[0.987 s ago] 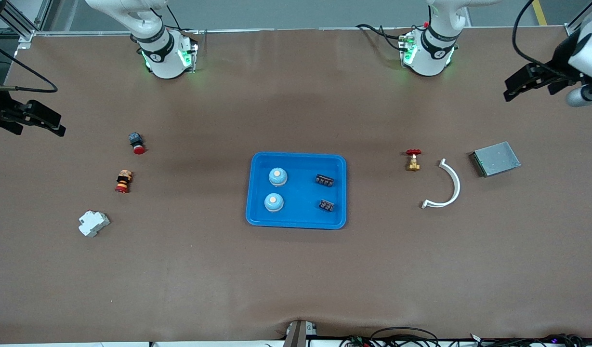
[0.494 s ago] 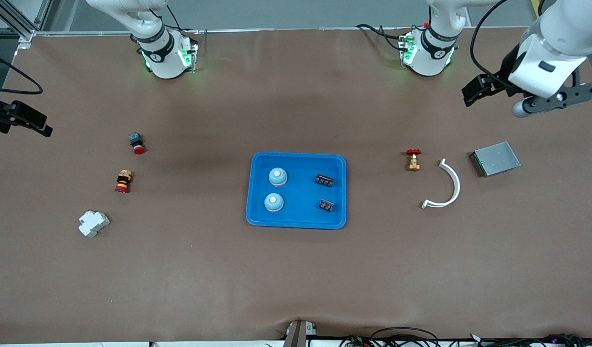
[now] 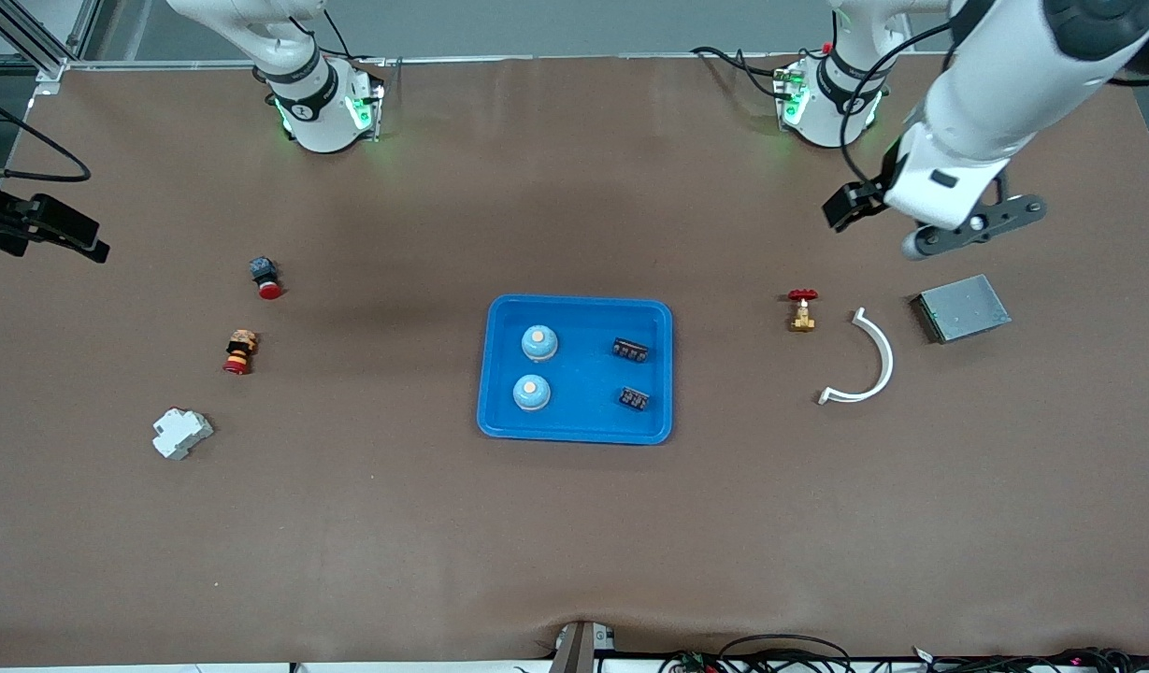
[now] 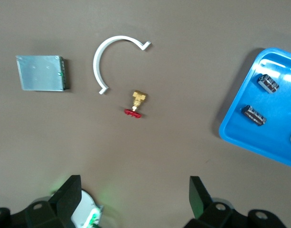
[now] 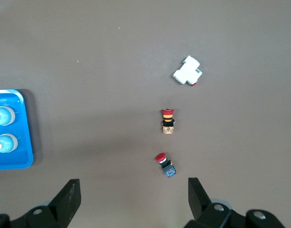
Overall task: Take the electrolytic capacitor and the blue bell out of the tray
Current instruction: 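Reach the right gripper to a bell while the left gripper reaches a capacitor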
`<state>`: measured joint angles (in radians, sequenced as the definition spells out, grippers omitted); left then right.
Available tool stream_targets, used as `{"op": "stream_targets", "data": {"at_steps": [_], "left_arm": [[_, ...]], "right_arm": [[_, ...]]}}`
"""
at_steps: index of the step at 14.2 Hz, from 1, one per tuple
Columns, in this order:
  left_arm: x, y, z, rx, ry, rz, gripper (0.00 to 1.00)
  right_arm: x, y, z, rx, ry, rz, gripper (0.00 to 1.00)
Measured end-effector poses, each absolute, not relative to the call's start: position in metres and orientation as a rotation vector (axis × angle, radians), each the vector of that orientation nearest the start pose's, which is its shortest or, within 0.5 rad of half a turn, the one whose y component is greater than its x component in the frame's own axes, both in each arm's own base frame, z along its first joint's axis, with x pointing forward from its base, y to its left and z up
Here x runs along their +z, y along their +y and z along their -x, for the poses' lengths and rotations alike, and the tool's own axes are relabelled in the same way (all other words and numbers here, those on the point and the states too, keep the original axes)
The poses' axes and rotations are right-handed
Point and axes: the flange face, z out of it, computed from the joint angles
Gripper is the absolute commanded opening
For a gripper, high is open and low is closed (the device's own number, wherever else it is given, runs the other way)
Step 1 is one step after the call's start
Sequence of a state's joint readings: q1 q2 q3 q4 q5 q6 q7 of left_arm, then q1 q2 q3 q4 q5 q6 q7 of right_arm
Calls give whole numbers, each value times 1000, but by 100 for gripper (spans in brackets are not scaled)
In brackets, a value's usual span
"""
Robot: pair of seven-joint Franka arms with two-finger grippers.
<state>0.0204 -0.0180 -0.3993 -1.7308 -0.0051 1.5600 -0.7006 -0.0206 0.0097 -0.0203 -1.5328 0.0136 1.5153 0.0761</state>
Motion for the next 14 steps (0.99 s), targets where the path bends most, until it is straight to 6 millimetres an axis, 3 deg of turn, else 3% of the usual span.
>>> {"op": "stream_targets", "data": {"at_steps": [3, 7, 10, 14], "left_arm": [[504, -236, -497, 146, -617, 3012, 100], [431, -277, -509, 139, -927, 3004, 100], [385, -305, -518, 195, -1169, 2961, 100], [349, -337, -528, 253, -1428, 2816, 100]], "right_arm": [[619, 12, -552, 84, 270, 3100, 100], [585, 83, -554, 63, 335, 3093, 100], [544, 139, -548, 40, 396, 3084, 100], [479, 199, -530, -24, 528, 3045, 100]]}}
